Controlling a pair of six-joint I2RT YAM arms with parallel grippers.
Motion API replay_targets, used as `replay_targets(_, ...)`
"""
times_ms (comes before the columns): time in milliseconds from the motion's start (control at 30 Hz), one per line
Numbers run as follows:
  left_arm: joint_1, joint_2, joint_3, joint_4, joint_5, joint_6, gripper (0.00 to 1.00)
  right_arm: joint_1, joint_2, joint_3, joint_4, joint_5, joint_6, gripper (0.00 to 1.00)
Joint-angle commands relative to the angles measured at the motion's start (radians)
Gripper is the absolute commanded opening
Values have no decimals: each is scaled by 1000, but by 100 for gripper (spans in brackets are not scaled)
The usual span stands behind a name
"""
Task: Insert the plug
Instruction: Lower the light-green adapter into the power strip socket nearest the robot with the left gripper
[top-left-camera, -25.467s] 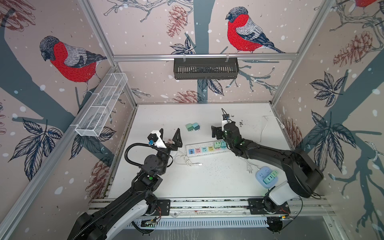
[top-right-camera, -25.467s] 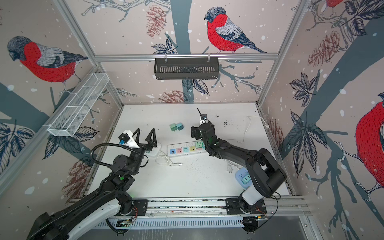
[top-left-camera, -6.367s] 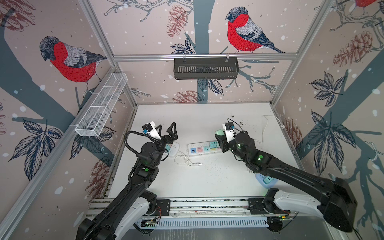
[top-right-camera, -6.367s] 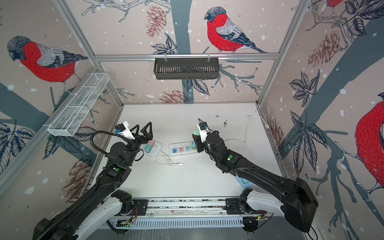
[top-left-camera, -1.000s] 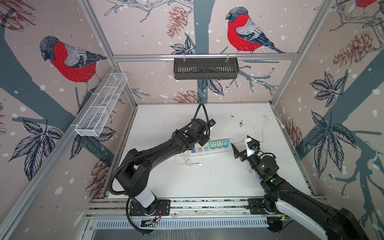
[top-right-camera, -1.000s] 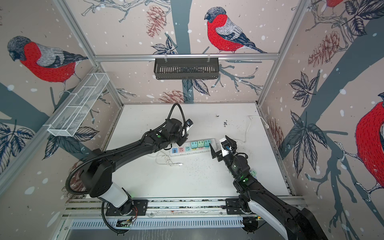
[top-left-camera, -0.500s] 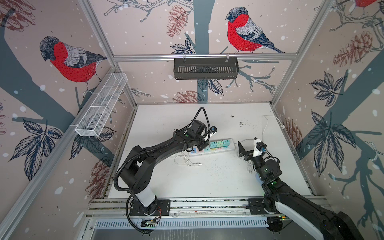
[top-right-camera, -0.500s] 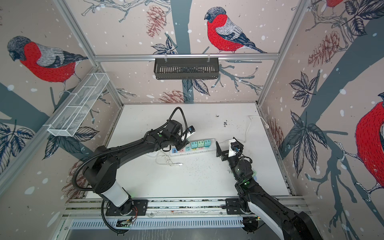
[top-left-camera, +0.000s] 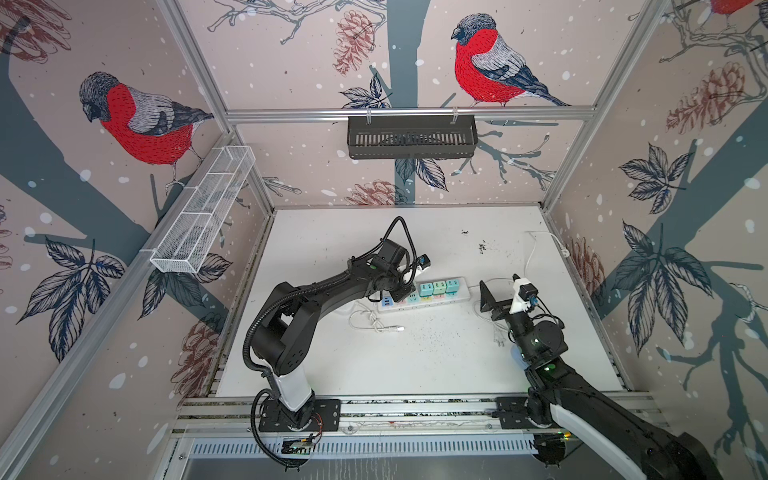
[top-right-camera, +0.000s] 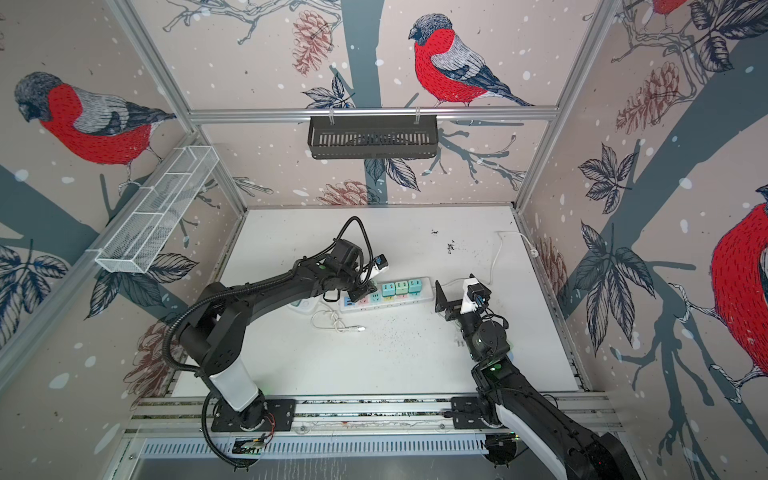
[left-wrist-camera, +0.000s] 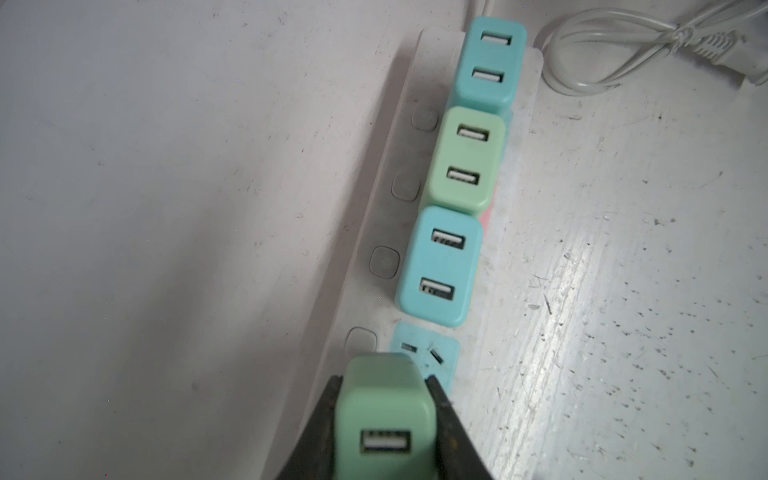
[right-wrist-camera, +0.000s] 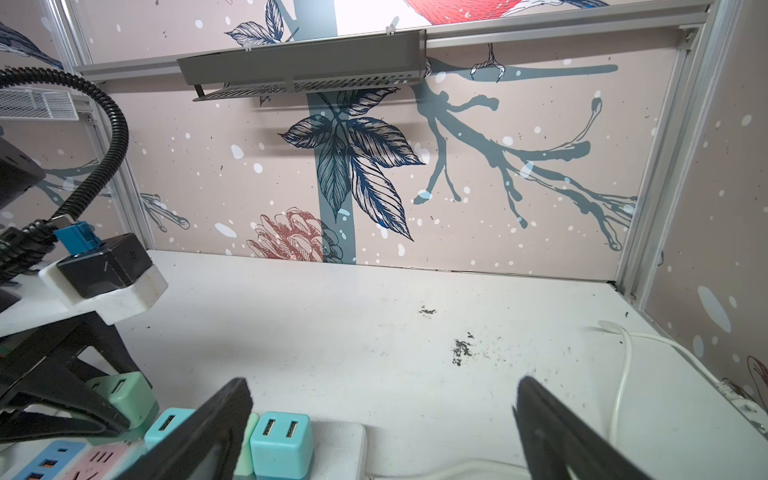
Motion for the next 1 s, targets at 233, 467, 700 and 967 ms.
replay_targets(233, 3, 59, 48, -40, 99, 68, 0, -10, -32, -15, 6, -11, 24, 100)
replay_targets(467, 4, 77, 60, -47, 105, 75, 0, -13, -34, -14, 0, -25, 27, 99)
replay_targets(700, 6, 105, 73, -49, 100, 79, 0, -14, -40, -15, 0, -31, 29, 100)
replay_targets(967, 7, 128, 87, -52, 134, 102, 0, -18, -41, -16, -3, -39, 30, 100)
